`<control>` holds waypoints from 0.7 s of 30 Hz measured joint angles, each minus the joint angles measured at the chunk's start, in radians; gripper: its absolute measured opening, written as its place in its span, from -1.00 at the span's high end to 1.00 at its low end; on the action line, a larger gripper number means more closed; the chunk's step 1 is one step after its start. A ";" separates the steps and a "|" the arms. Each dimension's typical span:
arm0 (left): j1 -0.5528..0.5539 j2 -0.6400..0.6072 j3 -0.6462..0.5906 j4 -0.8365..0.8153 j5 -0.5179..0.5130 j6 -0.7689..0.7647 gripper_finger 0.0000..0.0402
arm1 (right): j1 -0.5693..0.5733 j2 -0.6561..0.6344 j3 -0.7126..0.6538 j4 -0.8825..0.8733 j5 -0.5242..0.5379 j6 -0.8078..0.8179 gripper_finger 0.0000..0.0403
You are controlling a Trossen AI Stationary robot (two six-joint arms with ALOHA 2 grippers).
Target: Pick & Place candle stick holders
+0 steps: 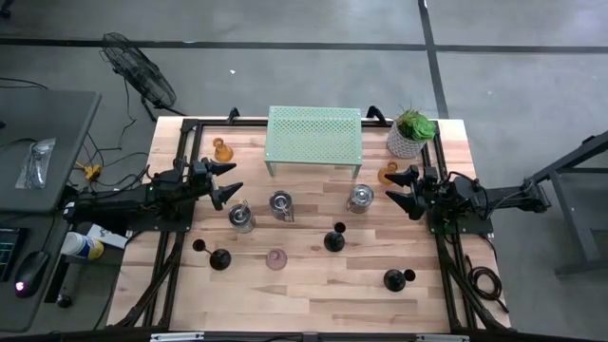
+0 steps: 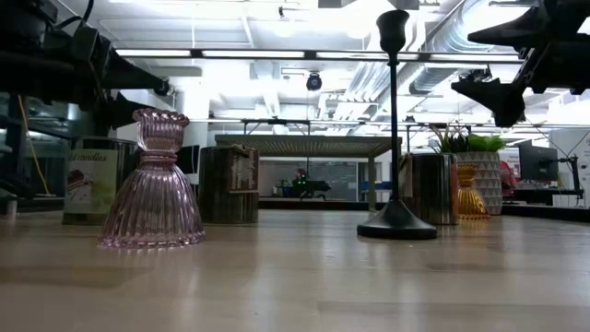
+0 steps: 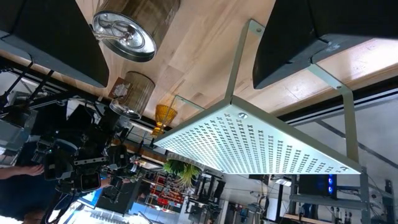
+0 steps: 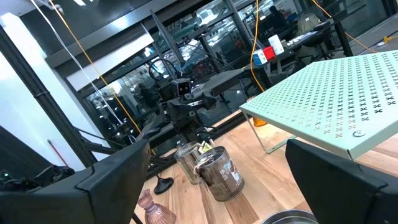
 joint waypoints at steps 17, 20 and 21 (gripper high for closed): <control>0.000 0.000 0.000 0.000 0.000 0.000 -0.95 | 0.000 0.000 0.002 0.035 0.000 0.034 -0.83; 0.000 0.000 0.000 0.000 0.000 0.000 -0.95 | 0.000 0.008 0.024 -0.010 0.002 0.097 -0.83; 0.000 0.000 0.000 0.000 0.000 0.000 -0.95 | 0.000 0.014 0.039 -0.018 0.000 0.115 -0.83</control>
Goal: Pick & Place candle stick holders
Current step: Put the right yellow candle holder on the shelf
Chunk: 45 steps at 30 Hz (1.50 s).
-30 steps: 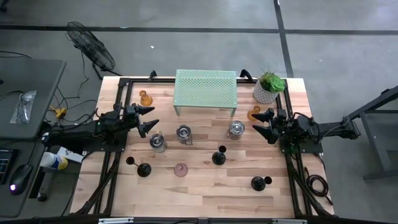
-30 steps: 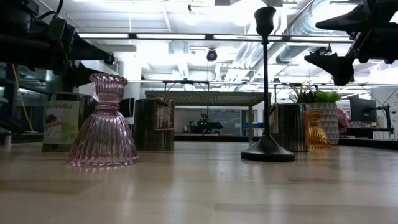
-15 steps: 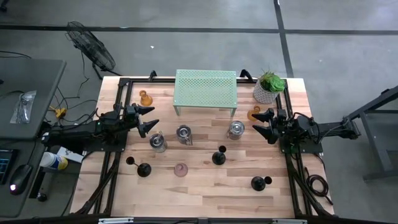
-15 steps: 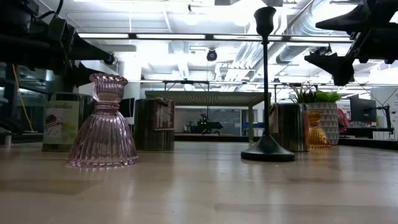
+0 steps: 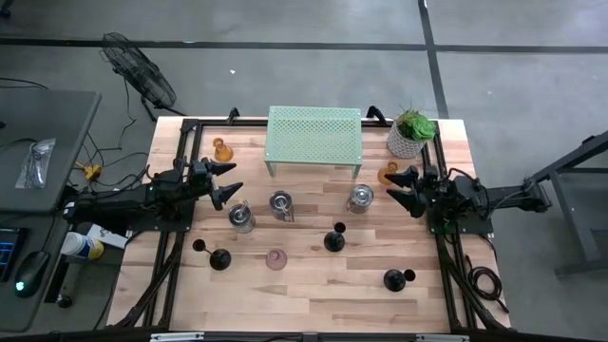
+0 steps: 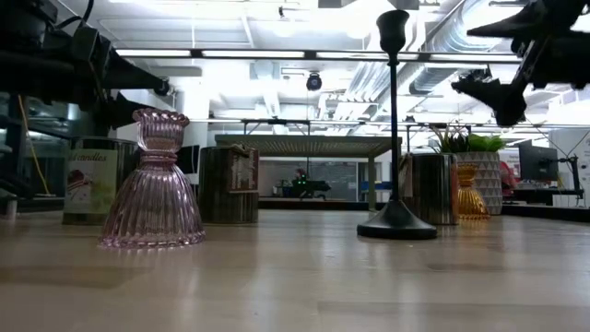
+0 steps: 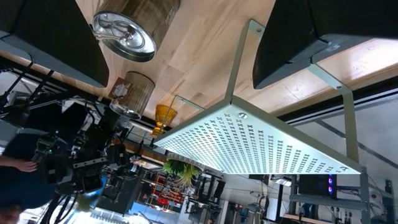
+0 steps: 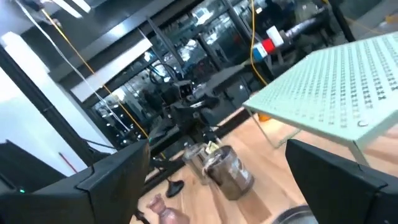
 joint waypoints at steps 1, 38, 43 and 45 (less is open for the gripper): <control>0.000 0.000 0.000 0.000 0.000 0.000 -0.95 | 0.000 0.005 0.017 -0.005 -0.001 0.006 -0.83; 0.000 0.000 0.000 0.000 0.000 0.000 -0.95 | -0.131 0.620 0.659 -1.003 0.265 0.679 -0.83; 0.000 0.000 0.000 0.000 0.000 0.000 -0.95 | -0.138 0.645 0.659 -1.170 0.255 0.832 -0.83; 0.000 0.000 0.000 0.000 0.000 0.000 -0.95 | -0.138 0.661 0.659 -1.183 0.253 0.827 -0.83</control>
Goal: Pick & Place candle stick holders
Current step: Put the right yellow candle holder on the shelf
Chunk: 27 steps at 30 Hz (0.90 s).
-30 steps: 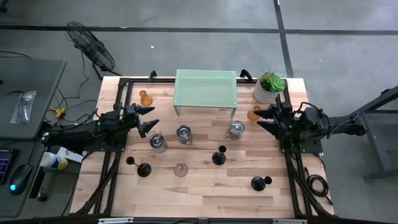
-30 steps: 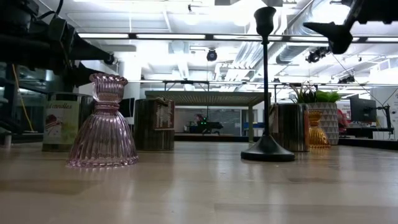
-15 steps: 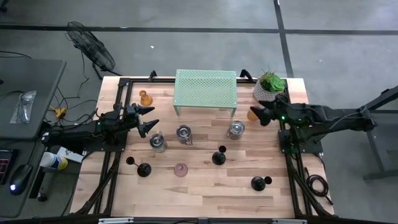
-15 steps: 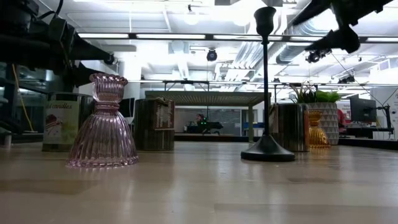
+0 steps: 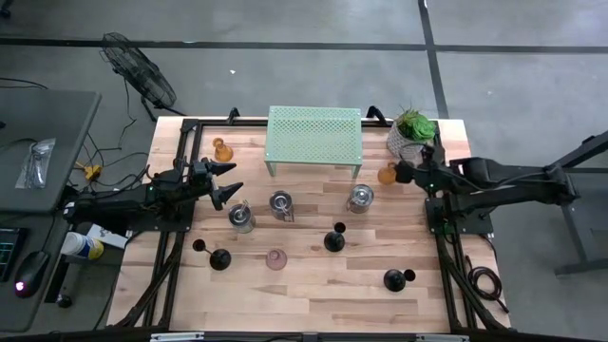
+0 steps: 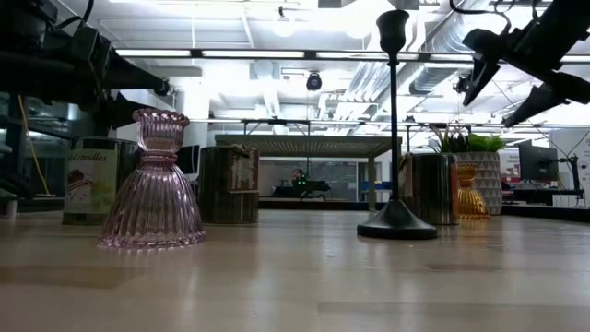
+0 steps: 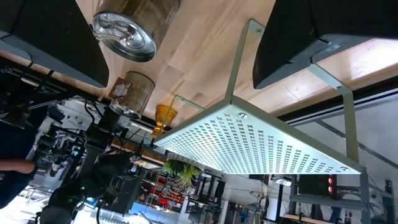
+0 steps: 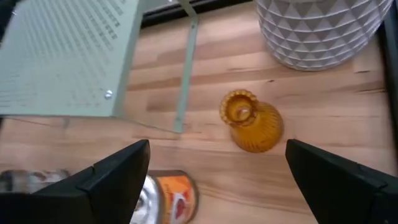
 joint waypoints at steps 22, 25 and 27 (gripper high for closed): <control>0.000 0.000 0.000 0.000 0.000 0.000 -0.95 | 0.162 0.130 -0.309 0.309 0.125 -0.057 -0.83; 0.000 0.000 0.000 0.000 0.000 0.000 -0.95 | 0.176 0.130 -0.363 0.351 0.155 -0.060 -0.83; 0.000 0.000 0.000 0.000 0.000 0.000 -0.95 | 0.186 0.130 -0.396 0.388 0.186 -0.074 -0.83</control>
